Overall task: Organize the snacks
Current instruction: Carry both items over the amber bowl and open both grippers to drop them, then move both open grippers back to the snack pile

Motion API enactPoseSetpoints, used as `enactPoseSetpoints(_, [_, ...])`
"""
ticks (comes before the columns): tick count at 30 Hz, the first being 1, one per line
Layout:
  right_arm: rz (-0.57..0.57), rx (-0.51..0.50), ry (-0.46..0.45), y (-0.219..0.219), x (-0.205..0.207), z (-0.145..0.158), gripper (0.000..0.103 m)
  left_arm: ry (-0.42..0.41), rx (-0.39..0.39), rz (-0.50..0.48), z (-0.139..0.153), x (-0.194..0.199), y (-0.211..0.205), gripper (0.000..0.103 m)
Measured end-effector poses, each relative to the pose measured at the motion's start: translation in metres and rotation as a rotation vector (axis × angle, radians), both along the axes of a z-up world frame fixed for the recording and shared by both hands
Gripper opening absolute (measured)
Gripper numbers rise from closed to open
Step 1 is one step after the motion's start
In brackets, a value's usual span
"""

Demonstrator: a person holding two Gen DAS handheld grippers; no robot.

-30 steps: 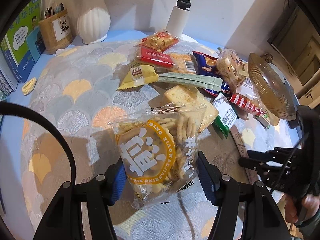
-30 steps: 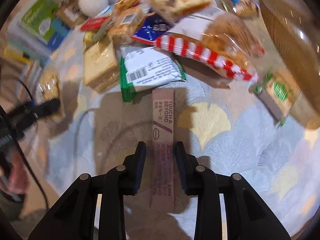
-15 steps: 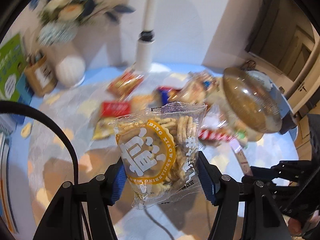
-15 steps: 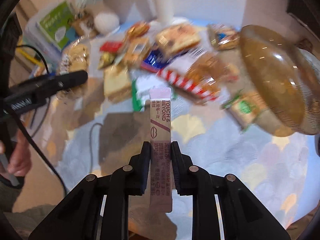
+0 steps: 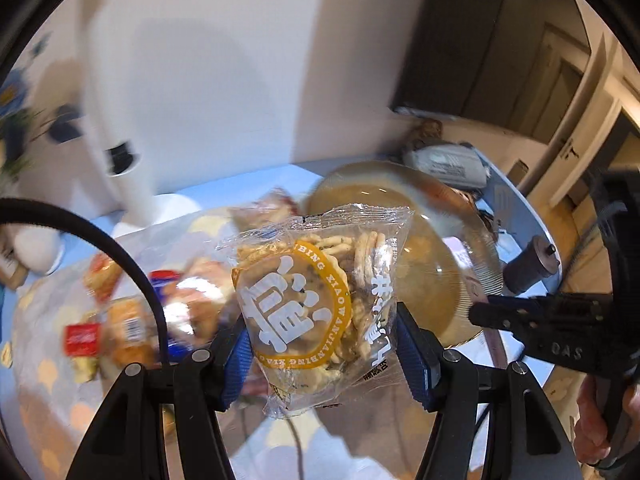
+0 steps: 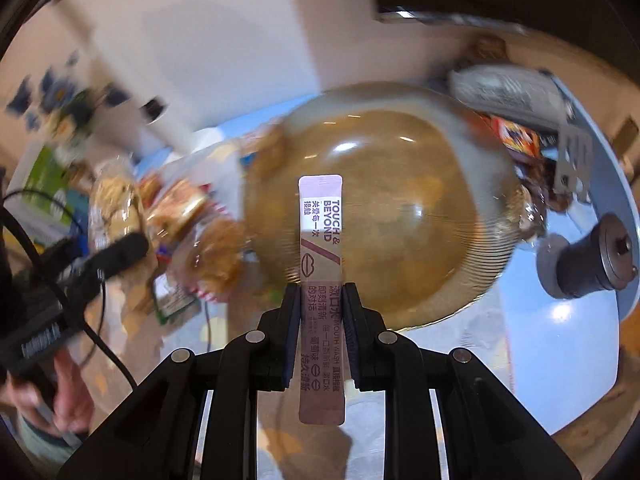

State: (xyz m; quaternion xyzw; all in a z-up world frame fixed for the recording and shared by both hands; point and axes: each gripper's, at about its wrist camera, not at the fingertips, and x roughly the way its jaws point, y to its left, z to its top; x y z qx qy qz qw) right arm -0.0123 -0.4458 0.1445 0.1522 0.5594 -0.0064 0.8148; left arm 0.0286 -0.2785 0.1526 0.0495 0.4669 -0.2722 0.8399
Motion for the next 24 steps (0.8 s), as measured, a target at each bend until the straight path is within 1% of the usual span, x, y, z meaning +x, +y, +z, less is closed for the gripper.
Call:
enactPoseSetpoints(1, [-0.010, 0.016, 0.014, -0.009, 0.002, -0.003, 0.020, 0.011, 0.007, -0.009, -0.003, 0.001, -0.011, 0.063])
enactPoseSetpoints(3, [-0.016, 0.055, 0.011, -0.022, 0.009, -0.005, 0.020, 0.037, 0.025, -0.004, -0.012, 0.007, -0.031, 0.063])
enactPoseSetpoints(4, [-0.015, 0.066, 0.005, -0.027, 0.014, -0.005, 0.020, 0.048, 0.015, -0.002, -0.015, 0.010, -0.038, 0.063])
enactPoseSetpoints(6, [-0.020, 0.046, -0.006, -0.036, 0.019, -0.003, 0.021, 0.060, -0.008, 0.007, -0.019, 0.017, -0.049, 0.064])
enactPoseSetpoints(8, [-0.028, 0.046, 0.010, -0.044, 0.023, -0.006, 0.025, 0.056, -0.010, 0.027, -0.020, 0.023, -0.057, 0.073])
enactPoseSetpoints(9, [-0.033, 0.056, 0.013, -0.050, 0.024, -0.007, 0.030, 0.049, -0.016, 0.037, -0.019, 0.025, -0.058, 0.079])
enactPoseSetpoints(10, [-0.039, 0.066, 0.012, -0.054, 0.025, -0.009, 0.030, 0.046, -0.024, 0.043, -0.017, 0.026, -0.057, 0.079])
enactPoseSetpoints(12, [-0.041, 0.079, 0.009, -0.059, 0.022, -0.010, 0.030, 0.046, -0.042, 0.057, -0.014, 0.026, -0.051, 0.079])
enactPoseSetpoints(15, [-0.025, 0.091, 0.008, -0.061, 0.016, -0.012, 0.030, 0.041, -0.045, 0.090, -0.010, 0.024, -0.034, 0.079])
enactPoseSetpoints(20, [0.029, 0.099, 0.012, -0.043, 0.004, -0.015, 0.030, 0.030, -0.047, 0.168, -0.004, 0.012, 0.010, 0.079])
enactPoseSetpoints(24, [0.074, 0.120, 0.001, -0.024, 0.001, -0.012, 0.030, 0.004, -0.041, 0.251, 0.008, -0.004, 0.058, 0.079])
